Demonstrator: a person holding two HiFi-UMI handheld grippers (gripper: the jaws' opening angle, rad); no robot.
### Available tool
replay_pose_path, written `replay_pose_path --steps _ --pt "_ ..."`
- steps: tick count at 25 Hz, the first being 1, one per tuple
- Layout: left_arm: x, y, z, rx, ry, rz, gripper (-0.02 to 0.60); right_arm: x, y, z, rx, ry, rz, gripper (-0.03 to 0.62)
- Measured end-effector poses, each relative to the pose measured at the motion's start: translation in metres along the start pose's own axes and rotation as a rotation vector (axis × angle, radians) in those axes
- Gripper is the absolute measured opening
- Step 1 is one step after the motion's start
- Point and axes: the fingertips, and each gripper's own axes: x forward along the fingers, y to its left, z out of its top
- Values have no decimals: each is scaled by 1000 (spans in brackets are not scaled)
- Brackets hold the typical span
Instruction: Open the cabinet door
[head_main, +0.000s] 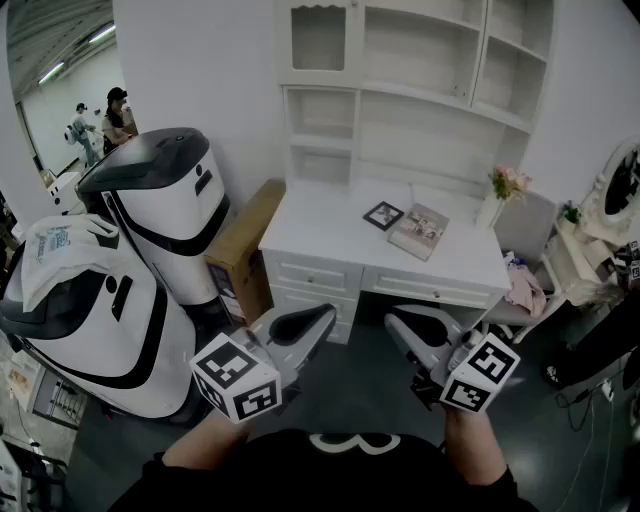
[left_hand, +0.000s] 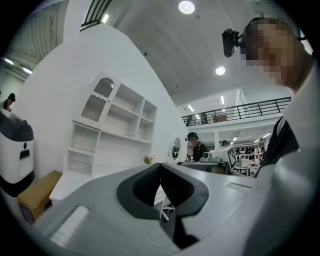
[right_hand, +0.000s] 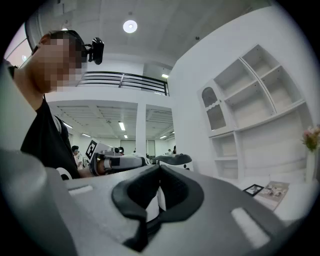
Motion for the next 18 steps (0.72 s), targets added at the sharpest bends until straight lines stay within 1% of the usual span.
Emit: replay_pose_path --steps 10,14,18 --pt "-7 -10 2 14 25 -8 9 0 11 4 7 -17 13 2" --pt "-8 -8 4 18 31 -5 9 1 5 6 26 -26 -6 2" --pt "-5 -2 5 7 30 2 9 3 -3 5 39 -28 -26 2"
